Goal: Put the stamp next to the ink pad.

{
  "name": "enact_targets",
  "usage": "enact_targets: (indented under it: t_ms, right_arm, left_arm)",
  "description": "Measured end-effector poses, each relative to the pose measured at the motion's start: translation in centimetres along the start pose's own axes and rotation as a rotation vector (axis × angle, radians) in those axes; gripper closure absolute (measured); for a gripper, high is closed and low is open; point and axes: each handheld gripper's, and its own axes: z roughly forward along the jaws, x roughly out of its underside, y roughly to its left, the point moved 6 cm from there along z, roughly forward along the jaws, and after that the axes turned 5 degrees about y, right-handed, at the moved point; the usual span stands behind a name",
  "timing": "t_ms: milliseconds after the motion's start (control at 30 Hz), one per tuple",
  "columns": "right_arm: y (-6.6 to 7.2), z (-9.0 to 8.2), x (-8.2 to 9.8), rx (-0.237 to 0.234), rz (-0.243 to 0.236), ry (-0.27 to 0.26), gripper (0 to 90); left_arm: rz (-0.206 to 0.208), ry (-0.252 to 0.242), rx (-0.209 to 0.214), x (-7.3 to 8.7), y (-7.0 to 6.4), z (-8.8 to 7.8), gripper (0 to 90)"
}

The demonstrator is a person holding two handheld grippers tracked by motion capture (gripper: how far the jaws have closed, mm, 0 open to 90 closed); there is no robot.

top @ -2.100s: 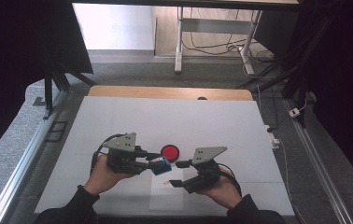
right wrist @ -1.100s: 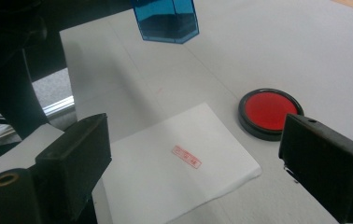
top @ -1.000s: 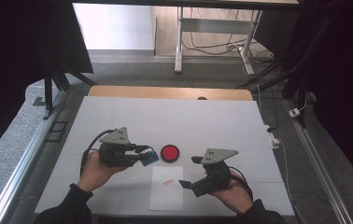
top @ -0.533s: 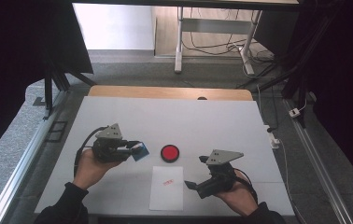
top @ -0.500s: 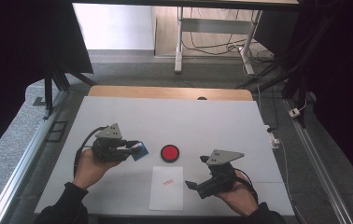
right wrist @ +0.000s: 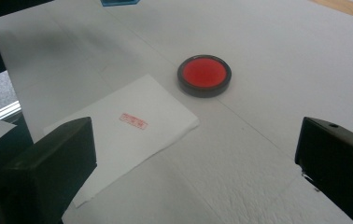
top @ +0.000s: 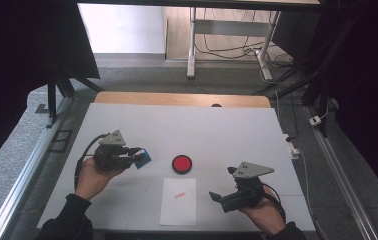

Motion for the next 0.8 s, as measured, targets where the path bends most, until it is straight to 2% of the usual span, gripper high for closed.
enact_targets:
  t_ms: [500,800]
  right_arm:
    - [-0.6,-0.9,0.9,0.036,0.011,0.007,0.0]
    - [-0.6,-1.2,1.2,0.045,0.009,0.013,0.0]
  left_arm:
    - [-0.078,0.048,-0.079,1.6,2.6,0.7,69.8]
    - [-0.117,0.086,-0.107,2.5,3.7,1.4,69.7]
